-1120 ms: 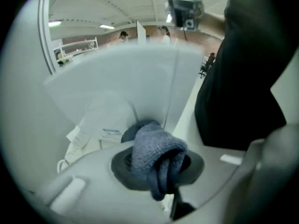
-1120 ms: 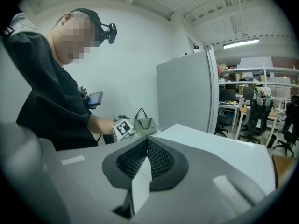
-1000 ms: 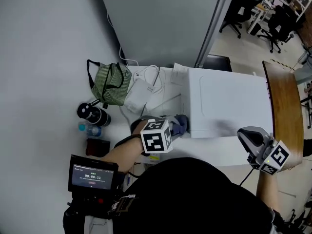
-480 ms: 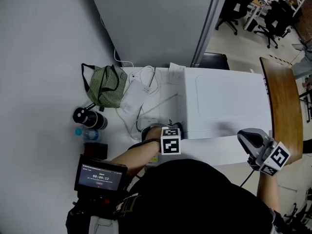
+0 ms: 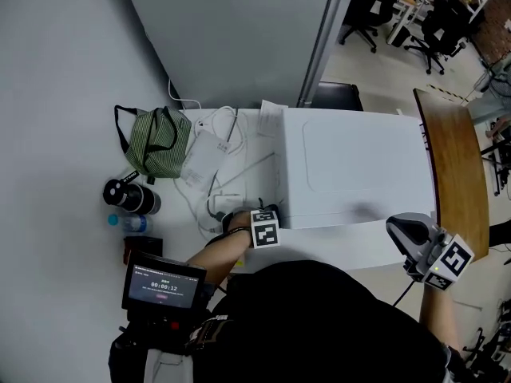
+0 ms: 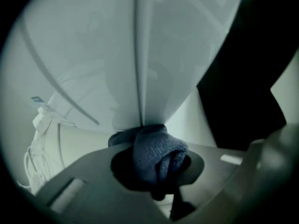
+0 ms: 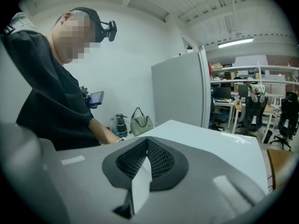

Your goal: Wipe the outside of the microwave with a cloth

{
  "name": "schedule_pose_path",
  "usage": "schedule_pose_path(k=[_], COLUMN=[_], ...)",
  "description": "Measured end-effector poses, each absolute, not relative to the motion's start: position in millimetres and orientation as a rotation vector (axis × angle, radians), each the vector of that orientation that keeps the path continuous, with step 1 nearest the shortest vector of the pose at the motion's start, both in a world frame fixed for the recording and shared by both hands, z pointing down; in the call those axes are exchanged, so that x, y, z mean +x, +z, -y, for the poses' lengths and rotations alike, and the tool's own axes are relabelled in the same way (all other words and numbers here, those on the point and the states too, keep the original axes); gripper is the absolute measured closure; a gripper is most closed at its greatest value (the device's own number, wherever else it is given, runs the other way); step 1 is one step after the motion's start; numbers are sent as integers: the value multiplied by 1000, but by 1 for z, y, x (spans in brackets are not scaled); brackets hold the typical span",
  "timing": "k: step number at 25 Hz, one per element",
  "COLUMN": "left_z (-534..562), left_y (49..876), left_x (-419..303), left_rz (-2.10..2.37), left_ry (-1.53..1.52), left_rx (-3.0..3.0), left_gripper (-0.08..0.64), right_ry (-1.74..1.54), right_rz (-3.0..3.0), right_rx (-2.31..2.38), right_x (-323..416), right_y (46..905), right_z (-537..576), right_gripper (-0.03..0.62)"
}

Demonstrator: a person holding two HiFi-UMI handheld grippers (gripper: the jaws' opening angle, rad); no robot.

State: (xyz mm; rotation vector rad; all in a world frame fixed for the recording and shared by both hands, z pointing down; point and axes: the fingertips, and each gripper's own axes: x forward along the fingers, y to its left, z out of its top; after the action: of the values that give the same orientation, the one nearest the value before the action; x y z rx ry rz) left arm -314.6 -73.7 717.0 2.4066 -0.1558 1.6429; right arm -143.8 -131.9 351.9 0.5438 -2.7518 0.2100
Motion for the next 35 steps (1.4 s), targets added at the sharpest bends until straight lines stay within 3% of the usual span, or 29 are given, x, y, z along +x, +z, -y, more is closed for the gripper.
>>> schedule_pose_path(k=[7, 16, 35], left_z=[89, 98, 82], left_y=[619, 440, 390], left_x=[-360, -370, -289], left_rz=[584, 1178, 828], left_ry=[1411, 768, 730], left_rx=[2367, 2477, 2903], left_gripper=[499, 499, 499], right_ry=[177, 159, 139], right_rz=[2926, 3049, 2863], right_rx=[432, 240, 884], right_x=[-141, -131, -15], right_y=[342, 335, 326], right_z=[149, 157, 75], right_gripper=[586, 586, 586])
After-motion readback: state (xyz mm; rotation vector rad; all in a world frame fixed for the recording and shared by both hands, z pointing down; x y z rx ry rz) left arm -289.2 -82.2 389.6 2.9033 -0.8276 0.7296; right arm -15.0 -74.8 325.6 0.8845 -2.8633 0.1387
